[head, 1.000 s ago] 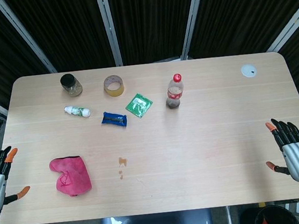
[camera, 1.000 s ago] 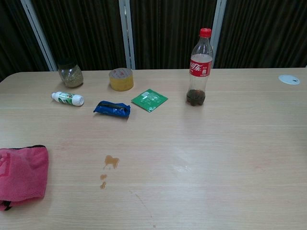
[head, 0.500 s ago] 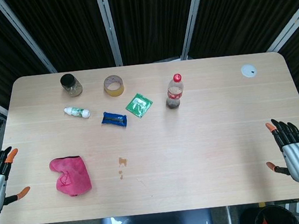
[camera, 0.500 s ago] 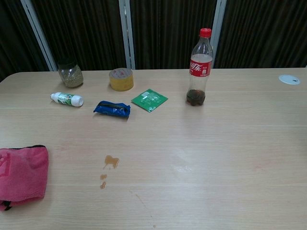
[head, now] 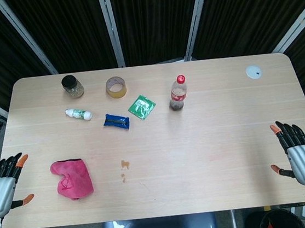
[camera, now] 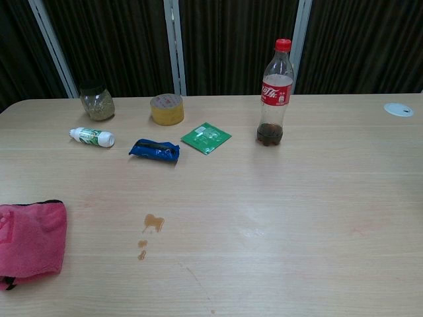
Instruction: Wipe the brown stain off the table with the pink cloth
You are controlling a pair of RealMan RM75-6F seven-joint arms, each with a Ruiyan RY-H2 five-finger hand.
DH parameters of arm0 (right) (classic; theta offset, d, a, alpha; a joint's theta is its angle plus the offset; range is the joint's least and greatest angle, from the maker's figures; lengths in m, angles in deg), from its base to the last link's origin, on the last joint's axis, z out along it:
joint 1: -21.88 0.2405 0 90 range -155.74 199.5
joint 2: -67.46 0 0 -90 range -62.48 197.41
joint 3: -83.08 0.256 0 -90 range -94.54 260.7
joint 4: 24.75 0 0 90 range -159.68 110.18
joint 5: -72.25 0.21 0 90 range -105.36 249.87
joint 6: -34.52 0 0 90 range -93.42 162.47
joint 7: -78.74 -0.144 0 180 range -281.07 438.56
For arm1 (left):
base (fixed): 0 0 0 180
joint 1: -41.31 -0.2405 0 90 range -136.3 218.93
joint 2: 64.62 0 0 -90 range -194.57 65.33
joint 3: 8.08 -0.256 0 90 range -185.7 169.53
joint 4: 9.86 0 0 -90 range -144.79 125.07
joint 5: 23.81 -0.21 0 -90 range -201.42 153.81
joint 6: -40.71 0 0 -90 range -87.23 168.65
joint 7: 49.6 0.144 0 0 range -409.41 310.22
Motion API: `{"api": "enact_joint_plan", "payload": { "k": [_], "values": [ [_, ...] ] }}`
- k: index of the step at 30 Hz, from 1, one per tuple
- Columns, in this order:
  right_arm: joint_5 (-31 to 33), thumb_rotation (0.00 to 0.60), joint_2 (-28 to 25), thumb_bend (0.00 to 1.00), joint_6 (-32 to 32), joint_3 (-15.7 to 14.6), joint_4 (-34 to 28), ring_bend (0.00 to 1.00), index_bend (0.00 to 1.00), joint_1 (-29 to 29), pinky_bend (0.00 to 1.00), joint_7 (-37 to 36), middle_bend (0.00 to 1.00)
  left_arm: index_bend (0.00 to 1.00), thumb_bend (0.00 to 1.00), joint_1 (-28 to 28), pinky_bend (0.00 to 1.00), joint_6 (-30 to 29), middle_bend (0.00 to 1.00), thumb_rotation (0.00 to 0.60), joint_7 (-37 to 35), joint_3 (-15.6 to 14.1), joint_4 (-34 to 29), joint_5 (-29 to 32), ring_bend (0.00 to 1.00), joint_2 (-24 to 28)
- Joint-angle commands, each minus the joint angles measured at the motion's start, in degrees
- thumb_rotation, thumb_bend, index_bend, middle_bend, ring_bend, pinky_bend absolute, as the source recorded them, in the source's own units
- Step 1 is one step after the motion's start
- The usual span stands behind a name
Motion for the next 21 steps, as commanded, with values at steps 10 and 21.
{"api": "enact_joint_plan", "payload": {
  "k": [10,21],
  "values": [
    [0.2,0.6,0.0,0.02,0.2,0.0,-0.1,0.0,0.0,0.0,0.0,0.1,0.0,0.09,0.0,5.4,0.02,10.2,0.0,0.6,14.8,-1.0,-1.5,6.4,0.0,-4.7],
    [0.5,0.6,-0.1,0.02,0.3,0.1,-0.2,0.0,0.0,0.0,0.0,-0.5,0.0,0.07,0.0,7.2,0.0,12.9,0.0,0.6,21.8,-1.2,0.1,11.7,0.0,-10.2]
  ]
}}
